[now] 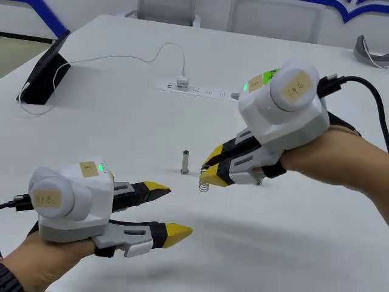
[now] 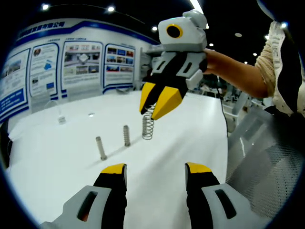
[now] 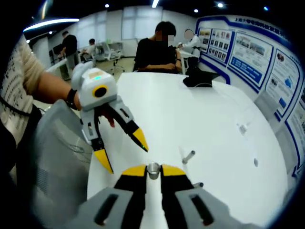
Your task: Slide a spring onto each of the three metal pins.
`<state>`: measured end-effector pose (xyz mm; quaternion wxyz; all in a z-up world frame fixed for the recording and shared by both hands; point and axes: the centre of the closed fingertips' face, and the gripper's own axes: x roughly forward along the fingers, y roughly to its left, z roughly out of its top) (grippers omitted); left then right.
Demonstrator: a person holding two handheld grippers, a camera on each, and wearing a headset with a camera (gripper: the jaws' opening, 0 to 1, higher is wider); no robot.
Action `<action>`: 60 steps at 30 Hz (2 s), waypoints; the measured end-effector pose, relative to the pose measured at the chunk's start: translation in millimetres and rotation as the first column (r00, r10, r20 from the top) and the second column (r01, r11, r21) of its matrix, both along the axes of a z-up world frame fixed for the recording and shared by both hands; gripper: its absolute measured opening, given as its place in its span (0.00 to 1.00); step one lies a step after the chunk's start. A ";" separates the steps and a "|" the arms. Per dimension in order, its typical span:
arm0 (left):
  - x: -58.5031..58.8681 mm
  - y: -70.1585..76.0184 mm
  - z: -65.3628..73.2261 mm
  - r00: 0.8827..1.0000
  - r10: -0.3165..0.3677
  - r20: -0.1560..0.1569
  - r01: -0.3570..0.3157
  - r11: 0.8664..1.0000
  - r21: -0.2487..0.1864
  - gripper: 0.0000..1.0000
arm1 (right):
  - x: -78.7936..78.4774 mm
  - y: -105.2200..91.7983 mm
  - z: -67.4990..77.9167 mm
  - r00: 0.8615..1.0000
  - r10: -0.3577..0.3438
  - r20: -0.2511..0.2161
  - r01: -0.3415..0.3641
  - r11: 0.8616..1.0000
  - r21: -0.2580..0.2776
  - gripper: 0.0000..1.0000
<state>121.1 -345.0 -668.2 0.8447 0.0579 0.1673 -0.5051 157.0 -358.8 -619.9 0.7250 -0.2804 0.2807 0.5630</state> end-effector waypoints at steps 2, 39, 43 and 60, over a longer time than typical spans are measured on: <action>0.1 -0.5 0.2 1.000 0.001 -0.001 -0.001 1.000 -0.003 0.50 | 6.7 0.8 1.6 1.000 -0.007 0.003 0.007 1.000 -0.004 0.12; -4.4 -3.7 -1.7 1.000 0.003 -0.015 -0.003 1.000 -0.003 0.49 | 91.6 27.5 -19.1 0.981 -0.190 -0.029 0.191 0.980 0.058 0.12; -3.8 -3.5 -2.0 1.000 0.004 -0.015 -0.004 1.000 -0.003 0.49 | 92.8 28.0 -21.7 0.980 -0.193 -0.035 0.195 0.979 0.058 0.12; -3.5 -2.9 -4.3 1.000 0.006 -0.022 -0.006 1.000 -0.005 0.49 | 100.0 26.1 -52.6 0.969 -0.232 -0.089 0.236 0.971 0.040 0.12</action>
